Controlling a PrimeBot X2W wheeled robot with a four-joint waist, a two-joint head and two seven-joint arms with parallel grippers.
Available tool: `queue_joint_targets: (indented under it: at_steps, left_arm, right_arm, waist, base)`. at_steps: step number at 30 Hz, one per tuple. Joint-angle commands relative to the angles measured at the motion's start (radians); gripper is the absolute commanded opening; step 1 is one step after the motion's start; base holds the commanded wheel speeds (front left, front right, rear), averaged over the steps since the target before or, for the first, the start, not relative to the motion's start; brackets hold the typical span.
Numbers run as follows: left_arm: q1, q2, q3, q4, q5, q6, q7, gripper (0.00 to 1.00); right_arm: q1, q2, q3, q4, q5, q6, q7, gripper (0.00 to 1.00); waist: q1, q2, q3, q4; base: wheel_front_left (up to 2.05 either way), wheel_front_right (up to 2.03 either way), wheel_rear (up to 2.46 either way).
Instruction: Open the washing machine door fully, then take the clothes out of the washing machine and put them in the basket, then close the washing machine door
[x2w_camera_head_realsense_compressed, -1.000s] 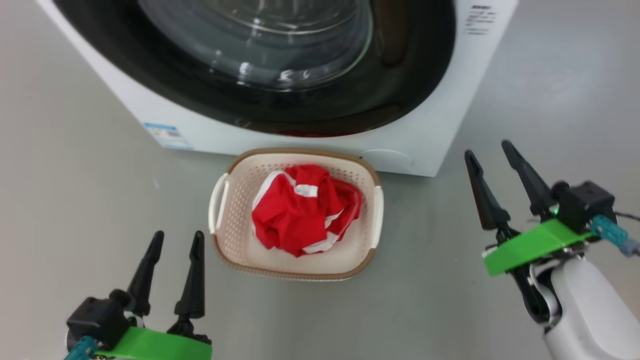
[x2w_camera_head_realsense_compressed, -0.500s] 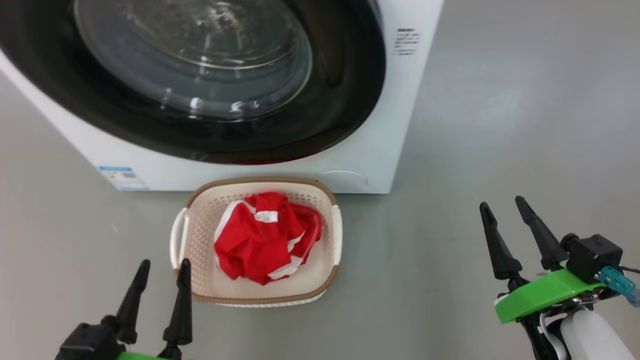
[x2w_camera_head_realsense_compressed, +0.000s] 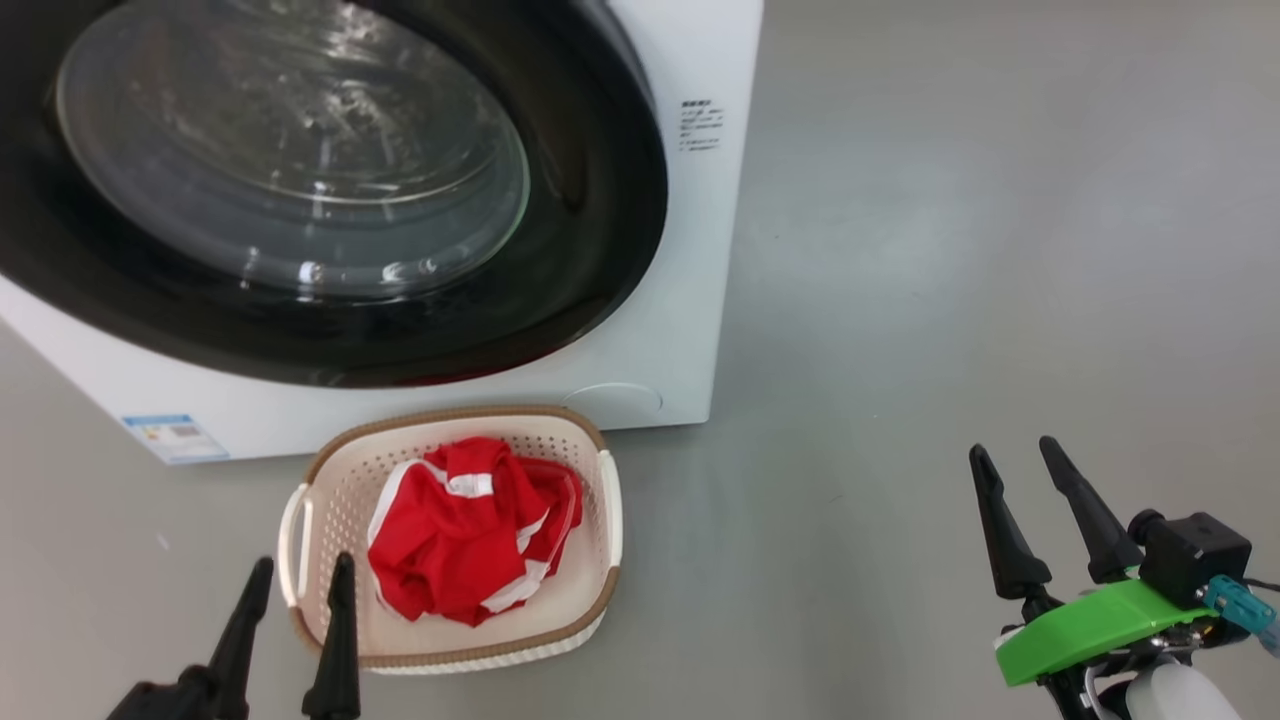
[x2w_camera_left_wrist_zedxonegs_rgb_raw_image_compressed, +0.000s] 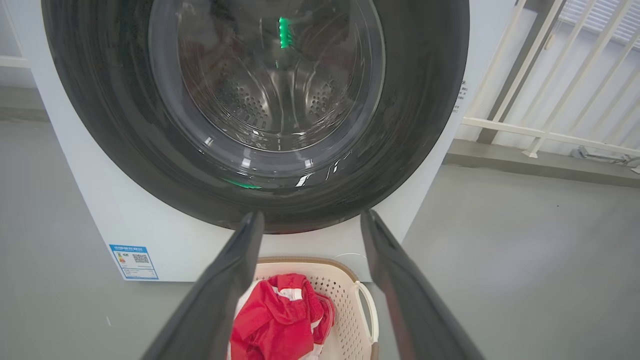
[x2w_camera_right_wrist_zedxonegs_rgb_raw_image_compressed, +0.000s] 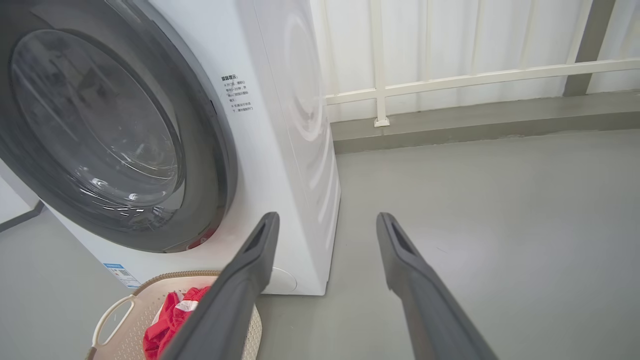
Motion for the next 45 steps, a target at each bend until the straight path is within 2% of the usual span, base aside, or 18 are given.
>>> queue_joint_targets:
  at_steps: [1, 16, 45]
  left_arm:
    - [0.003, 0.021, 0.039, -0.020, 0.007, -0.006, -0.012, 1.00]
    - [0.030, 0.024, 0.062, -0.026, 0.036, -0.006, -0.012, 1.00]
    - [0.052, 0.007, 0.072, -0.029, 0.042, -0.006, -0.012, 1.00]
  right_arm:
    - [0.007, -0.003, 0.013, -0.028, -0.001, -0.001, -0.004, 1.00]
    - [0.072, -0.005, -0.013, -0.046, -0.005, -0.001, -0.004, 1.00]
    - [0.088, -0.003, -0.003, -0.055, -0.006, -0.001, -0.004, 1.00]
  waist:
    - [0.0000, 0.0000, -0.020, -0.022]
    - [0.0000, 0.0000, -0.055, -0.029]
    - [0.0000, 0.0000, -0.063, -0.032]
  base:
    - [0.00, 0.00, 0.00]
    - [0.00, 0.00, 0.00]
    - [0.00, 0.00, 0.00]
